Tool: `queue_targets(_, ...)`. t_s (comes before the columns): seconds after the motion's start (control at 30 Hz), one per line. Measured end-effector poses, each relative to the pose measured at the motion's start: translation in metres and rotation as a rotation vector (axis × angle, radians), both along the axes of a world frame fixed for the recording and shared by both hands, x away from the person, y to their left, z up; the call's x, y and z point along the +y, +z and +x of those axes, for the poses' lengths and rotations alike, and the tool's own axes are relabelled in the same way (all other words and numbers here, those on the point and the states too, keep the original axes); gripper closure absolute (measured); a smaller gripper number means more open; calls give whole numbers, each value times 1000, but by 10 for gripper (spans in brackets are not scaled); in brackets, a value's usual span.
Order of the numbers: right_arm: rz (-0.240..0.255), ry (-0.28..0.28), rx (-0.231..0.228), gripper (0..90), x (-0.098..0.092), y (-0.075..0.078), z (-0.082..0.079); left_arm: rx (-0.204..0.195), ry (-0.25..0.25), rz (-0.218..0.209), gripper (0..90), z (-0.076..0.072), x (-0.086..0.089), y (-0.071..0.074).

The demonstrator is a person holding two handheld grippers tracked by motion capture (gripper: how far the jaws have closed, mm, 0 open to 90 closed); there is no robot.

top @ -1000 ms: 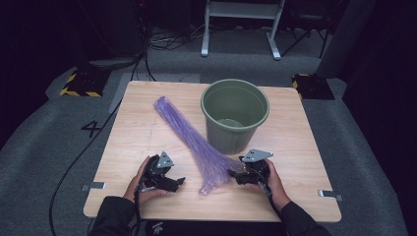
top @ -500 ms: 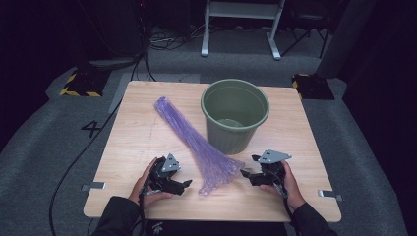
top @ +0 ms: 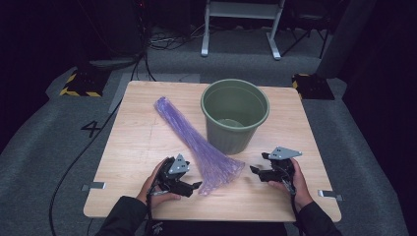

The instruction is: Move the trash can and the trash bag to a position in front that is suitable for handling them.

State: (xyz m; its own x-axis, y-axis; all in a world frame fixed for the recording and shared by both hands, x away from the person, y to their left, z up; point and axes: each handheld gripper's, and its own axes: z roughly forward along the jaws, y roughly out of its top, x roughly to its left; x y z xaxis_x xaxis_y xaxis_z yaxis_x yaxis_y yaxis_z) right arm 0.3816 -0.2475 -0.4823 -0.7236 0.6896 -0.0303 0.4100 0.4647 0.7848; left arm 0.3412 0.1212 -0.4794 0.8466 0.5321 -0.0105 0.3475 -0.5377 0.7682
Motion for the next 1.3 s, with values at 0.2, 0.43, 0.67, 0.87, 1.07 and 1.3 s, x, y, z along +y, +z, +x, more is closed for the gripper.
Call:
queue_targets(0.2, -3, -6, -12, 266, -3, 2, 0, -1, -31, 18, 160, 4, -12, -5)
queue_targets(0.43, 14, -24, -36, 264, -7, 7, -1, 28, -52, 44, 156, 8, -20, -12)
queue_targets(0.67, 44, -24, -59, 262, -12, 17, -4, 43, -52, 67, 157, 10, -21, -17)
queue_targets(0.87, 51, -18, -83, 262, -13, 25, -8, 53, -49, 86, 174, 11, -21, -21)
queue_targets(1.07, 43, -12, -89, 263, -11, 28, -10, 48, -41, 79, 210, 12, -21, -21)
queue_targets(1.3, 35, 15, -85, 267, -7, 28, -13, 41, -53, 71, 251, 11, -30, -22)
